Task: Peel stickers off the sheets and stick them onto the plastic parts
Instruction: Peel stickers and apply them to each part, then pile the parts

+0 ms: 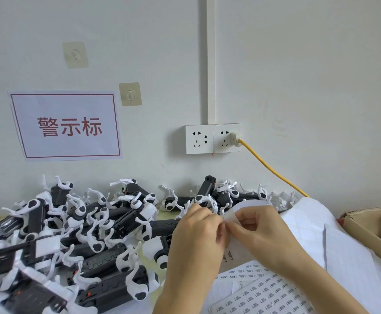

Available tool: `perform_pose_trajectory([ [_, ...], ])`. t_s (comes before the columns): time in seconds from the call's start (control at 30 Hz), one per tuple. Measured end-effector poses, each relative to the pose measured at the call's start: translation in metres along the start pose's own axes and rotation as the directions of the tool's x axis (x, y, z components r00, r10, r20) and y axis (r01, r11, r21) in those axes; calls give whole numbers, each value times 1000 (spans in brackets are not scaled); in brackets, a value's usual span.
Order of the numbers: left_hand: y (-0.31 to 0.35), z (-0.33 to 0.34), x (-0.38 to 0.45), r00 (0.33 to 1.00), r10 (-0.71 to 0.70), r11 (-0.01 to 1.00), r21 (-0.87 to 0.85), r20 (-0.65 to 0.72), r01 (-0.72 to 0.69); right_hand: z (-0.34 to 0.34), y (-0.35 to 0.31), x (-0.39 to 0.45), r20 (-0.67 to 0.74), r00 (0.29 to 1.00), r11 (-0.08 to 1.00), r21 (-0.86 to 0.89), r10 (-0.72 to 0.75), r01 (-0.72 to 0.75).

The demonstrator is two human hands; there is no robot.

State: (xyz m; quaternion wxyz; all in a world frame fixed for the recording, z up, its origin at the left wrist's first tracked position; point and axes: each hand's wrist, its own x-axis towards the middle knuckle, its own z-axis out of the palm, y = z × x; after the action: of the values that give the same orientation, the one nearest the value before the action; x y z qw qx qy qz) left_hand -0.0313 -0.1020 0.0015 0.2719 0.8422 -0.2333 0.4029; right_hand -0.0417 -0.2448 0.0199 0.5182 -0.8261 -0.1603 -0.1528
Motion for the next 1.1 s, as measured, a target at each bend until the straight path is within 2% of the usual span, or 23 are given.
perform_pose_trajectory([
  [0.37, -1, 0, -2, 1000, 1, 1000, 12, 18, -1, -2, -4, -1, 24, 999, 999, -37, -35, 36],
  [0.6, -3, 0, -4, 998, -20, 997, -77, 56, 25, -4, 0, -1, 14, 1000, 997, -71, -24, 25],
  [0.9, -3, -1, -1, 985, -168, 949, -261, 49, 175, -7, -1, -1, -1, 997, 988, -136, -72, 71],
  [1.1, -1, -5, 3, 913, -408, 792, -493, 10, 360, -6, -2, -1, -125, 983, 980, -161, -133, 112],
])
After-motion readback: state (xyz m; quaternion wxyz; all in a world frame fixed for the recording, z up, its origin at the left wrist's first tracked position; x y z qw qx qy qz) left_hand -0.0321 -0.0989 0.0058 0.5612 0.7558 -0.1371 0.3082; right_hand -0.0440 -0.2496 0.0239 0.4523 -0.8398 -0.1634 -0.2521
